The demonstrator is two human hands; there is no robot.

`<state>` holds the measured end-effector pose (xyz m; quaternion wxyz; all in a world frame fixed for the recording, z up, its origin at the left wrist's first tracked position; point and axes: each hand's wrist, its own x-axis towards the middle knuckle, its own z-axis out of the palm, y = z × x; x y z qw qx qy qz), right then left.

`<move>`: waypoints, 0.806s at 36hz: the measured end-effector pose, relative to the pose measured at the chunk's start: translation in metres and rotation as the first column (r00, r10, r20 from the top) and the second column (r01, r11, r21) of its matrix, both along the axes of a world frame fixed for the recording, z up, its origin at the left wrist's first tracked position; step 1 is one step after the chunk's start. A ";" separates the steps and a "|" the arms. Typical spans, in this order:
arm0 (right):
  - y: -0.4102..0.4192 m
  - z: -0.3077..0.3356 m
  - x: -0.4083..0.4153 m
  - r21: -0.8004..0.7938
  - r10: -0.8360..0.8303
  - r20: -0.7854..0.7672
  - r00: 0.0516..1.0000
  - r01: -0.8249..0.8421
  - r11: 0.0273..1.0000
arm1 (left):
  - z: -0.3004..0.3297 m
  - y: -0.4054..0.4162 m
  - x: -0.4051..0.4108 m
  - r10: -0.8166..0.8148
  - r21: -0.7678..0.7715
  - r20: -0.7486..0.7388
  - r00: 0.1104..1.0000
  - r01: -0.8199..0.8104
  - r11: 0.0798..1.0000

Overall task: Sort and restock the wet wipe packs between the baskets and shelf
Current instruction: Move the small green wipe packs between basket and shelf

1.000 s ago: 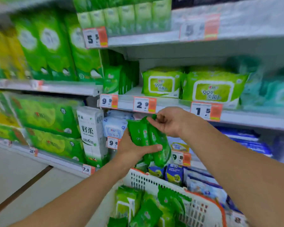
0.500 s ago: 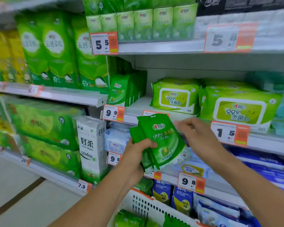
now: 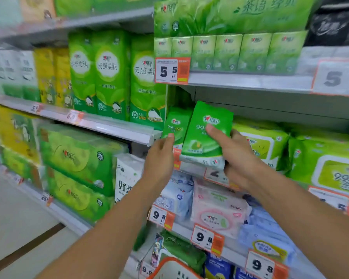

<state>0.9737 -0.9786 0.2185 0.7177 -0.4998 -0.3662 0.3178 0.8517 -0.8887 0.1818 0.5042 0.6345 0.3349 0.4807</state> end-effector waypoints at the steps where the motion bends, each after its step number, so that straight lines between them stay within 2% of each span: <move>1: 0.018 0.009 0.006 0.025 -0.048 0.035 0.998 0.047 0.999 | 0.003 0.015 -0.001 0.060 0.066 -0.070 0.996 -0.055 0.996; 4: 0.070 0.024 0.025 0.032 -0.099 0.091 0.991 0.096 0.995 | 0.014 0.048 -0.001 0.138 0.236 -0.197 0.971 -0.090 0.968; 6: 0.099 0.021 0.037 0.034 -0.110 0.091 0.990 0.108 0.994 | 0.009 0.061 0.002 0.140 0.260 -0.252 0.958 -0.073 0.963; 9: 0.132 0.005 0.048 0.024 -0.143 0.156 0.977 0.141 0.990 | -0.017 0.076 0.011 0.059 0.243 -0.220 0.974 -0.004 0.970; 12: 0.152 -0.014 0.051 -0.008 -0.206 0.272 0.940 0.217 0.976 | -0.036 0.089 0.028 0.111 0.305 -0.128 0.986 -0.067 0.950; 15: 0.163 -0.025 0.048 0.026 -0.272 0.428 0.862 0.289 0.957 | -0.040 0.101 0.044 0.198 0.388 -0.218 0.956 -0.102 0.916; 17: 0.168 -0.027 0.047 0.030 -0.288 0.447 0.847 0.307 0.951 | -0.036 0.110 0.046 0.199 0.415 -0.267 0.943 -0.074 0.907; 22: 0.171 -0.027 0.057 -0.063 -0.183 0.401 0.898 0.226 0.972 | -0.031 0.120 0.045 0.128 0.401 -0.315 0.941 0.010 0.916; 25: 0.166 -0.017 0.058 -0.145 -0.072 0.319 0.945 0.124 0.982 | -0.035 0.116 0.050 0.200 0.468 -0.347 0.917 -0.016 0.884; 27: 0.163 -0.007 0.059 -0.195 -0.024 0.374 0.927 0.104 0.975 | -0.035 0.115 0.049 0.238 0.482 -0.351 0.906 -0.043 0.875; 29: 0.160 0.000 0.059 -0.223 -0.056 0.488 0.871 0.186 0.957 | -0.032 0.115 0.047 0.236 0.419 -0.279 0.931 -0.103 0.902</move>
